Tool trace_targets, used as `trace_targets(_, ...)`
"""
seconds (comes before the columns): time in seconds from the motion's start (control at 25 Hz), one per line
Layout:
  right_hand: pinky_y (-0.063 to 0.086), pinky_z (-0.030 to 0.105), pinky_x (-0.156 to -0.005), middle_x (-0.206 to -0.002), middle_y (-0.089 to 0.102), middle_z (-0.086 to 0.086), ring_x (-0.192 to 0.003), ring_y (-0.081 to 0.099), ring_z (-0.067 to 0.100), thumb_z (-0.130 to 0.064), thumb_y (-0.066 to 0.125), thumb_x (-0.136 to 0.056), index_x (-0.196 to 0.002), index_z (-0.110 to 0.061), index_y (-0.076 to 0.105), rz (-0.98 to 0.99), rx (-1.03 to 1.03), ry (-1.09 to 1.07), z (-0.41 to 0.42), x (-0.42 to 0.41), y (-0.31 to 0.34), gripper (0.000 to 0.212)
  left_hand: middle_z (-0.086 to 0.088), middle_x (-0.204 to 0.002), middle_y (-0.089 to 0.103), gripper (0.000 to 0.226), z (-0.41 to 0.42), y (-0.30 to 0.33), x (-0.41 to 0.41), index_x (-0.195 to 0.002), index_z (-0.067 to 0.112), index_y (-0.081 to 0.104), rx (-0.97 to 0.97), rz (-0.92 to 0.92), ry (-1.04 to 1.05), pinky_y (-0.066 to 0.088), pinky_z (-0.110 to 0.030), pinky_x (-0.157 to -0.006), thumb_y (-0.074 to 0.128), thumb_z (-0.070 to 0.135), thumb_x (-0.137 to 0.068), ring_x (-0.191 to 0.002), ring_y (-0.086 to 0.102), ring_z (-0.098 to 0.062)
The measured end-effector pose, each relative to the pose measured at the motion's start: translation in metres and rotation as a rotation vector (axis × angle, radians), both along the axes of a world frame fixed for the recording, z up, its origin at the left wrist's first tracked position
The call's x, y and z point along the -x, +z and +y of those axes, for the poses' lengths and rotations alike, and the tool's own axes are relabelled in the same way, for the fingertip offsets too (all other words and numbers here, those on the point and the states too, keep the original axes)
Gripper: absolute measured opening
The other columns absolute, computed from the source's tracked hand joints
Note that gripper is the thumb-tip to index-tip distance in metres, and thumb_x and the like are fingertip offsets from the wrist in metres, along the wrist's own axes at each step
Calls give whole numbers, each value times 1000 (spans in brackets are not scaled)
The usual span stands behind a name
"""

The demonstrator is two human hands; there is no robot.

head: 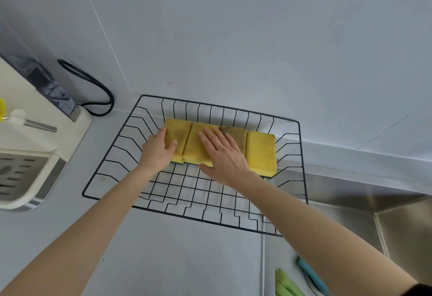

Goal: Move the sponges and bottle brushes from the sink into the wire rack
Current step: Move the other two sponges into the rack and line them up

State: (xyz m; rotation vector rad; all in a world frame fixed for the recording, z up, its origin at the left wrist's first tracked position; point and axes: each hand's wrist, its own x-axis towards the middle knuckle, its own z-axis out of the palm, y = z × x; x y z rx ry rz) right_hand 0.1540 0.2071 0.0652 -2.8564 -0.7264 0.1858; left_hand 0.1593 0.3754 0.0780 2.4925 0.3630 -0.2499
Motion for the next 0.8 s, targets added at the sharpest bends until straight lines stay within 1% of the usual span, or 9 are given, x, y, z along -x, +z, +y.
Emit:
trace_targets(0.12, -2, 37, -120, -160, 6, 2, -148, 0, 20, -40, 47, -91, -150, -18, 5, 18, 7, -29, -10, 9, 10, 76, -24, -146, 28, 63, -4, 10, 7, -144, 9, 16, -39, 21, -45, 29, -49, -110, 44, 30, -93, -134, 29, -41)
trace_targets(0.32, -3, 38, -120, -160, 4, 3, -148, -1, 20, -36, 46, -92, -149, -17, 7, 5, 22, -90, -38, 30, 38, 71, -21, -150, 24, 65, -21, 41, 25, -144, 5, 14, -66, -7, -162, 26, -46, -114, 45, 30, -93, -139, 24, -34)
trace_targets(0.48, -2, 39, -120, -160, 7, 2, -148, 1, 20, -35, 45, -93, -149, -19, 8, -22, 17, -159, -68, 54, 63, 69, -18, -151, 26, 68, -48, 70, 40, -145, 7, 13, -114, -69, -293, 25, -46, -116, 47, 33, -91, -140, 24, -30)
trace_targets(0.72, -1, 37, -120, -160, 5, 3, -148, 0, 19, -34, 43, -94, -149, -18, 7, -76, 5, -237, -115, 92, 95, 68, -13, -152, 26, 64, -100, 103, 72, -144, 8, 17, -139, -170, -447, 26, -39, -115, 46, 31, -92, -140, 27, -25)
trace_targets(0.8, -2, 37, -120, -160, 6, 3, -148, 0, 19, -34, 43, -94, -149, -18, 7, -94, -13, -265, -132, 106, 102, 68, -11, -153, 26, 63, -119, 107, 85, -144, 9, 19, -180, -217, -509, 24, -37, -115, 46, 31, -92, -141, 25, -24)
